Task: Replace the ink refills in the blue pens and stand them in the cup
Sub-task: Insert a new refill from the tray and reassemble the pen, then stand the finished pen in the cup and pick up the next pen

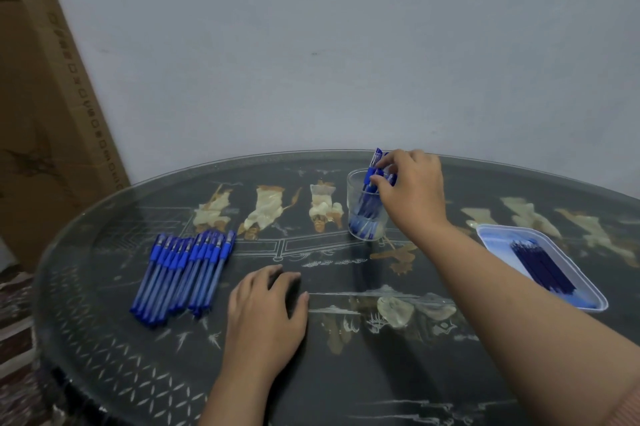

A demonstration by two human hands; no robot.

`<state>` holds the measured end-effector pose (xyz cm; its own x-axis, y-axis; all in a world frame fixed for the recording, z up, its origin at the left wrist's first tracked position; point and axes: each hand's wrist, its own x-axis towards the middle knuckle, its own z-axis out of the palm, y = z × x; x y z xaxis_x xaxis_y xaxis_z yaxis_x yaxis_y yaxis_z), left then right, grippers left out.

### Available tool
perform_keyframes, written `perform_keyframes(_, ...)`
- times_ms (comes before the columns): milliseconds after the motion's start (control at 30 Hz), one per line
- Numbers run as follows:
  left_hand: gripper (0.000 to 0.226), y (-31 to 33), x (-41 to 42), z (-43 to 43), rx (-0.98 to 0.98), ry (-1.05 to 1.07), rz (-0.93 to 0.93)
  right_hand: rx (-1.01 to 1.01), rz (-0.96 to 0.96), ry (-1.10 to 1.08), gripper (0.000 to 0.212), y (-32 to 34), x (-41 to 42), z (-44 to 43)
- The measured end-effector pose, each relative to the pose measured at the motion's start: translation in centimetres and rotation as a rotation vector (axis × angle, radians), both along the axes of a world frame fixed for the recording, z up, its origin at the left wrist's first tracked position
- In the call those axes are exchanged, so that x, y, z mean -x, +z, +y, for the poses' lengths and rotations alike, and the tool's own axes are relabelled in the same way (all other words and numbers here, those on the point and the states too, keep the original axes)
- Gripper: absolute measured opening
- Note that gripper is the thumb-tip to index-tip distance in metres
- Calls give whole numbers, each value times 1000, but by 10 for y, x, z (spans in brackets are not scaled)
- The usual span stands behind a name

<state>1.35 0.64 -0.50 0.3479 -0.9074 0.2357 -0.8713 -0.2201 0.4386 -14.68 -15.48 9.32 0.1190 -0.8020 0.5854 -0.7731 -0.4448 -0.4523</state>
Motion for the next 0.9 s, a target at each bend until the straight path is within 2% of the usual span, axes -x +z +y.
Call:
perform_keyframes(233,38,-1,0,0,-3,1,1,-15,51,-26,27,-3,1,3)
perform_keyframes(433,35,0,-3,-2,23,6,85,126,-180,-26,31,-25,-1,34)
perform_keyframes(533,33,8,-10,2,127,41,164,3,-232,45,25,-50,-9,63)
perform_keyframes(633,28,16,-29,13,234,142,190,-145,-200,151,21,-82,-28,87)
perform_keyframes(733,26,12,-60,28,316,282,114,-215,-94,240,15,-103,-57,101)
perform_keyframes(800,28,6,-80,38,269,340,50,-251,-37,307,10,-107,-80,108)
perform_keyframes(900,32,1,-96,49,183,365,44,-273,22,366,16,-105,-114,115)
